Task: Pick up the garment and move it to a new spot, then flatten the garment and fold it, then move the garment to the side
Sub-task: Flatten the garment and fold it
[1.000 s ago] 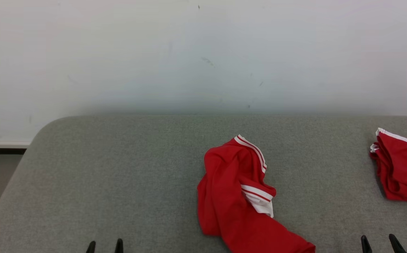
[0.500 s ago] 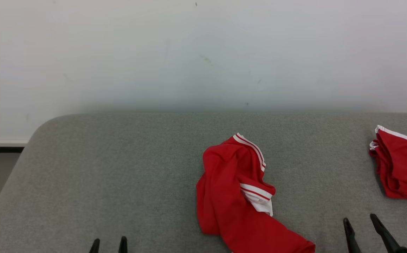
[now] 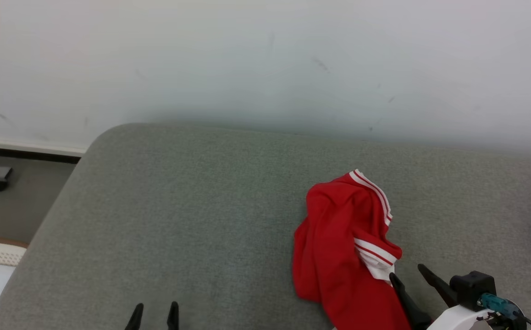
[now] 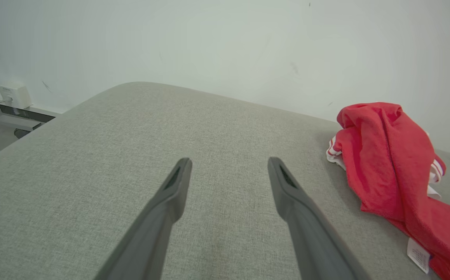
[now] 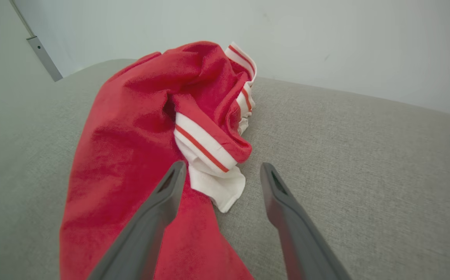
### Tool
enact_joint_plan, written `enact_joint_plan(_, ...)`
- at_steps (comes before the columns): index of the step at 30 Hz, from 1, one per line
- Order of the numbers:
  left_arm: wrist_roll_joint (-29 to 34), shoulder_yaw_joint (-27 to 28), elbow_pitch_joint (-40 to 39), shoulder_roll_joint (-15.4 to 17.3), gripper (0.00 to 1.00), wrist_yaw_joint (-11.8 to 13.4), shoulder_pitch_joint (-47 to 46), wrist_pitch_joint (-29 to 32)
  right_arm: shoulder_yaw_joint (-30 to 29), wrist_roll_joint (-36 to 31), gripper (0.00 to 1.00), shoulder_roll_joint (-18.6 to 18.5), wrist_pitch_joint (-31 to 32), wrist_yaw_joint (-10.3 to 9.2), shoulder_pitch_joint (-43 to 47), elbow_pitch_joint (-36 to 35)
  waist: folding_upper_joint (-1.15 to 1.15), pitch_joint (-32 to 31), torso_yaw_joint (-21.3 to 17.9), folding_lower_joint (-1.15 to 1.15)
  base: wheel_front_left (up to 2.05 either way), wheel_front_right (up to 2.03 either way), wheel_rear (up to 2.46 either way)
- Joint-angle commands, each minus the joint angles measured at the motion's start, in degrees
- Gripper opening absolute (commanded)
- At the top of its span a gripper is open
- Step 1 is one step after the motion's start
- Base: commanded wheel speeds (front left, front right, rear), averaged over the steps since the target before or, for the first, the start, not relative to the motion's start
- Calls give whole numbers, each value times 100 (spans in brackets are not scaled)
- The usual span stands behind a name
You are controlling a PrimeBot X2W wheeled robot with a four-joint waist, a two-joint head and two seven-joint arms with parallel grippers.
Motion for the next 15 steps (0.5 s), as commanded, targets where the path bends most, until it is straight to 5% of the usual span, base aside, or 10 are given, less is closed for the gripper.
enact_joint_plan(1, -46, -41, 11, 20, 100, 22, -88, -1, 97, 229, 100, 45, 114, -12, -197, 279, 0, 122, 264, 0, 0, 0, 0)
enact_joint_plan(15, -149, -196, 39, 19, 100, 62, -305, -1, 101, 1065, 100, 266, -29, -12, -1056, 1529, 0, 498, 751, 0, 0, 0, 0)
